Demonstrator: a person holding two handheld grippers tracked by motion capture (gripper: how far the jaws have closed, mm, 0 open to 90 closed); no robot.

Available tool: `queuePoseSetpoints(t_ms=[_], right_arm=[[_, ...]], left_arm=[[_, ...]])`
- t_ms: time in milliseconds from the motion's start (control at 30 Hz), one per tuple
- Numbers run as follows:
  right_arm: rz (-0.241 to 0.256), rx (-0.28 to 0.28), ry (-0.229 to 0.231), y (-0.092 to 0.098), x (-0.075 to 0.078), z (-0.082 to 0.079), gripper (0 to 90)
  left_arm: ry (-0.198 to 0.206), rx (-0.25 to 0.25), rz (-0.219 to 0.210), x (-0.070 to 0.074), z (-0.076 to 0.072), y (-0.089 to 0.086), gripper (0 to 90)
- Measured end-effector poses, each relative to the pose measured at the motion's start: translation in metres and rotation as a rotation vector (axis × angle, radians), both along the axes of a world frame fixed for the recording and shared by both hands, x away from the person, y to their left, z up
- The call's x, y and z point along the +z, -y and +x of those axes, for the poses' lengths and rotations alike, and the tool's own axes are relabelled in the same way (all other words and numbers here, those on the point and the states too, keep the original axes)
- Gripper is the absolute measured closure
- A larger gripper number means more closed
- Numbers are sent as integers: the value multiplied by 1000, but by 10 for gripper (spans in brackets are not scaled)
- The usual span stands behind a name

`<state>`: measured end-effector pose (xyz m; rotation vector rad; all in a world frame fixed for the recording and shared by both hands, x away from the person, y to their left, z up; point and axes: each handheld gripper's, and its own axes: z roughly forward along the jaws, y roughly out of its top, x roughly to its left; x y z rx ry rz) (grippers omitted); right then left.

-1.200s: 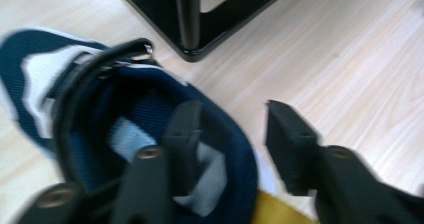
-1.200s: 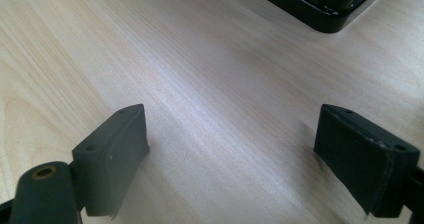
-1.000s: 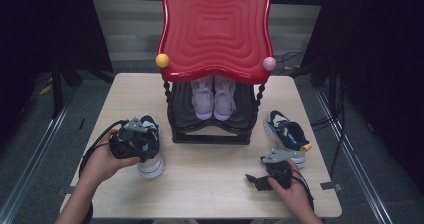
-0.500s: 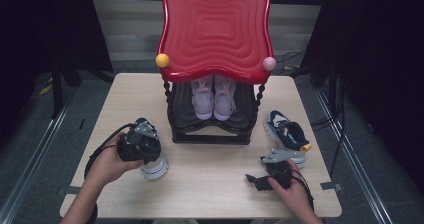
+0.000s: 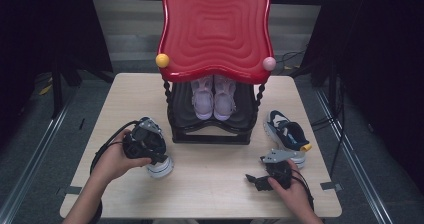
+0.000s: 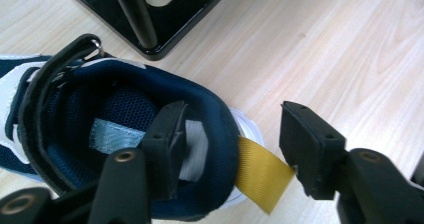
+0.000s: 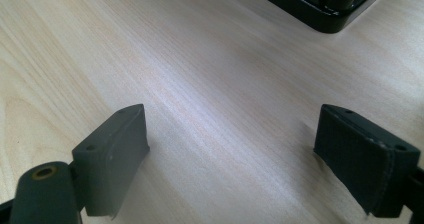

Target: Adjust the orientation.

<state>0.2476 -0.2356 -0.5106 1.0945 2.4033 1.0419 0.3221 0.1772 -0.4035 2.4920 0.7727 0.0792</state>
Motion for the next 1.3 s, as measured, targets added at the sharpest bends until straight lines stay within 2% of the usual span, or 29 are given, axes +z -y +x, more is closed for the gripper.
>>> queuePoseSetpoints(t_ms=[33,133,167,233,300,333,367,433,467,533,600,667,767,967,1067,1133,1233,1267,1300], right_arm=[[0,0,0,0,0,0,131],[0,0,0,0,0,0,130],[0,0,0,0,0,0,130],[0,0,0,0,0,0,131],[0,0,0,0,0,0,131],[0,0,0,0,0,0,130],[0,0,0,0,0,0,130],[0,0,0,0,0,0,131],[0,0,0,0,0,0,131],[0,0,0,0,0,0,130],[0,0,0,0,0,0,130],[0,0,0,0,0,0,130],[0,-1,0,0,0,0,130],[0,-1,0,0,0,0,130],[0,0,0,0,0,0,131],[0,0,0,0,0,0,131],[1,0,0,0,0,0,130],[1,0,0,0,0,0,130],[1,1,-1,0,0,0,130]], left_arm=[[-5,1,6,0,0,0,425],[-26,-19,64,1,2,-1,407],[-26,-19,64,1,2,-1,406],[-46,-34,97,2,3,1,403],[-52,-31,108,2,4,2,402],[-65,-44,142,3,5,4,396],[-65,-44,142,3,5,4,396],[-73,-50,174,2,6,8,396],[-83,-65,213,1,8,10,396],[-80,-73,223,0,9,11,396],[-90,-103,260,-2,12,15,397],[-88,-104,257,-4,11,17,405],[-104,-138,307,-6,14,23,428],[-135,-161,327,-11,16,26,509],[-140,-189,358,-14,18,28,533],[-145,-178,357,-16,18,30,546],[-154,-191,351,-16,18,32,575],[-154,-201,368,-15,19,32,575],[-160,-212,366,-15,18,33,603]])
